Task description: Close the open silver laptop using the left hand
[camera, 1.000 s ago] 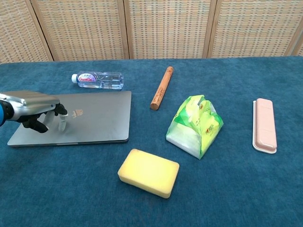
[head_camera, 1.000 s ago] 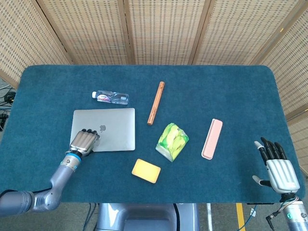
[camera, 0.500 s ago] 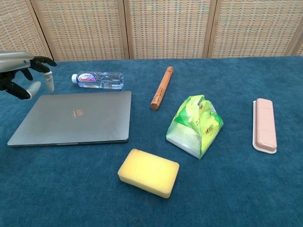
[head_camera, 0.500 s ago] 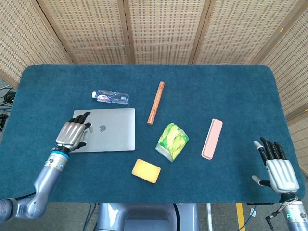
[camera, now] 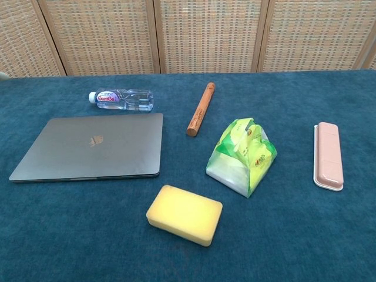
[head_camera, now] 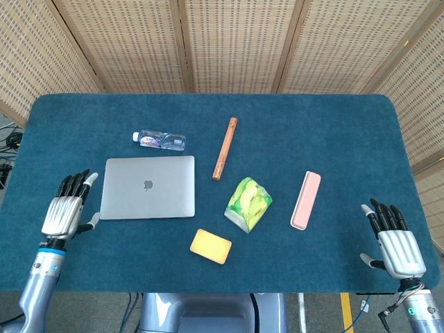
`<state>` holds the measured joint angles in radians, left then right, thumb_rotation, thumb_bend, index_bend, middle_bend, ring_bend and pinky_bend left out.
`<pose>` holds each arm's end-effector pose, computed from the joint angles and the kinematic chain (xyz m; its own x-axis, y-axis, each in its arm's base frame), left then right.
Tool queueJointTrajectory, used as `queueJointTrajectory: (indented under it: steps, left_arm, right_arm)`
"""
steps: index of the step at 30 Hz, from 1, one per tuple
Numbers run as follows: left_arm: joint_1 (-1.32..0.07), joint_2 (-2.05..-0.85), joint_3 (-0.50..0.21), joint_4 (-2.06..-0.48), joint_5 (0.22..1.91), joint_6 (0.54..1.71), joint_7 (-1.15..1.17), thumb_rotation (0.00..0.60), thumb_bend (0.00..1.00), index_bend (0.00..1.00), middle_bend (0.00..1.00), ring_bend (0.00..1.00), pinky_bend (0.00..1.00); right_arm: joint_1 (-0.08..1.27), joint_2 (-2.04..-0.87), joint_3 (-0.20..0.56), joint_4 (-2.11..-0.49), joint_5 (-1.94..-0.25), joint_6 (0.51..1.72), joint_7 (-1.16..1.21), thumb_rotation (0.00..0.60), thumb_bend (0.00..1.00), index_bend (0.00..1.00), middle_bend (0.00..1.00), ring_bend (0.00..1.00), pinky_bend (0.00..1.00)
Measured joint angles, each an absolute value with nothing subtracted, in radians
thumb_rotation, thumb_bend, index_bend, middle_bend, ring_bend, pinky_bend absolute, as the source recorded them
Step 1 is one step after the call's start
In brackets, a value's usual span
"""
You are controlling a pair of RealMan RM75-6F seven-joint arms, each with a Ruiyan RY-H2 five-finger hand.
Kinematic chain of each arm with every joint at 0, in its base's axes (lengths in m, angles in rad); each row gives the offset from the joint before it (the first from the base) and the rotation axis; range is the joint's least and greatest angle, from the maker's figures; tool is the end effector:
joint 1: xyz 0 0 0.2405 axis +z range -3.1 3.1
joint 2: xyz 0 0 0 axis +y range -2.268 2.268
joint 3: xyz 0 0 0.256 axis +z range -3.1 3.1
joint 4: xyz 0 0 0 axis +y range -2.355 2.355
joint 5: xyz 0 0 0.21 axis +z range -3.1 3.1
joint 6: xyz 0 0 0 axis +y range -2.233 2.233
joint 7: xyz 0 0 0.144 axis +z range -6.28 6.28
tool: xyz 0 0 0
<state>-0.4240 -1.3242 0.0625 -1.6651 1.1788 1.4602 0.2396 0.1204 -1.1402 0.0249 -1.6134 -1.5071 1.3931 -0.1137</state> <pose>-0.2601 0.2465 0.0804 0.3942 0.0969 0.9139 0.9190 -0.0452 -0.3916 -0.3085 -0.1857 0.1361 0.4818 -0.1009 0.8705 -0.8763 -0.0607 0.4780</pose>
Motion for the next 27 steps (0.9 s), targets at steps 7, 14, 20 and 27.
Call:
queueJointTrajectory:
  steps: [7, 14, 20, 27]
  left_arm:
    - [-0.300, -1.409, 0.106, -1.535, 1.303, 1.638, 0.302, 0.600, 0.27, 0.00, 0.00, 0.00, 0.00]
    - [-0.237, -1.414, 0.128, -1.522, 1.351, 1.669, 0.280, 0.600, 0.21, 0.00, 0.00, 0.00, 0.00]
    - [-0.209, -1.380, 0.127, -1.528, 1.389, 1.679, 0.258, 0.600, 0.20, 0.00, 0.00, 0.00, 0.00]
    - [-0.193, -1.353, 0.111, -1.556, 1.403, 1.653, 0.261, 0.600, 0.20, 0.00, 0.00, 0.00, 0.00]
  right_arm:
    - [0.121, -1.152, 0.025, -1.610, -1.511, 1.397, -0.134, 0.600, 0.08, 0.00, 0.00, 0.00, 0.00]
    - [0.122, -1.171, 0.028, -1.584, -1.533, 1.418, -0.129, 0.600, 0.05, 0.00, 0.00, 0.00, 0.00]
    - [0.120, -1.179, 0.028, -1.576, -1.550, 1.435, -0.128, 0.600, 0.05, 0.00, 0.00, 0.00, 0.00]
    - [0.119, -1.198, 0.028, -1.554, -1.573, 1.457, -0.125, 0.600, 0.05, 0.00, 0.00, 0.00, 0.00]
